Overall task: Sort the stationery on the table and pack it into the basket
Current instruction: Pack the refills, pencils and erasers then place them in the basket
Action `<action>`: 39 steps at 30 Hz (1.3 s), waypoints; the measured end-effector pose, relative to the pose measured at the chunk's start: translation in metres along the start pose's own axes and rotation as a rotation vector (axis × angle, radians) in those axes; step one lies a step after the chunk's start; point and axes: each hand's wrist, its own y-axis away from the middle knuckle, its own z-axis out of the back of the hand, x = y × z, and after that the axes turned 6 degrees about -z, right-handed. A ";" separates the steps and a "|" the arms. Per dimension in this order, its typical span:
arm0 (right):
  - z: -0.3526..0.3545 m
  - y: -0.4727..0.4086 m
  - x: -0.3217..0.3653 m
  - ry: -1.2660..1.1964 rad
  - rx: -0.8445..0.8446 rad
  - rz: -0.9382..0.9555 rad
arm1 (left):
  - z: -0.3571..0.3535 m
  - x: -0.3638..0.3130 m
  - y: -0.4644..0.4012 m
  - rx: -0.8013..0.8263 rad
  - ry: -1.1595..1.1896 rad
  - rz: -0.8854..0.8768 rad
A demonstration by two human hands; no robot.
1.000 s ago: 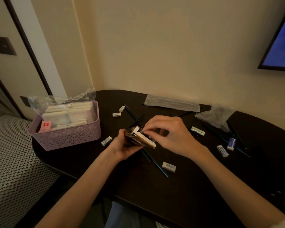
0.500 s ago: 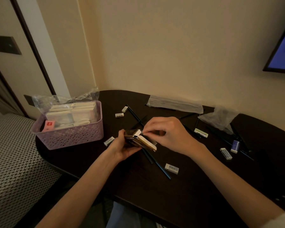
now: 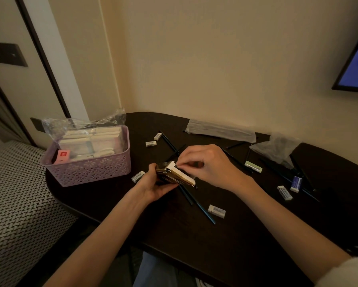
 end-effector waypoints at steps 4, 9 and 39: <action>-0.001 -0.001 -0.002 -0.017 -0.007 -0.003 | -0.001 0.000 0.002 -0.001 0.000 0.003; -0.006 -0.002 -0.003 -0.062 0.039 -0.006 | -0.002 -0.003 0.006 -0.006 0.006 0.001; 0.000 0.003 -0.241 0.564 0.424 -0.854 | -0.051 -0.038 -0.014 0.045 0.089 -0.008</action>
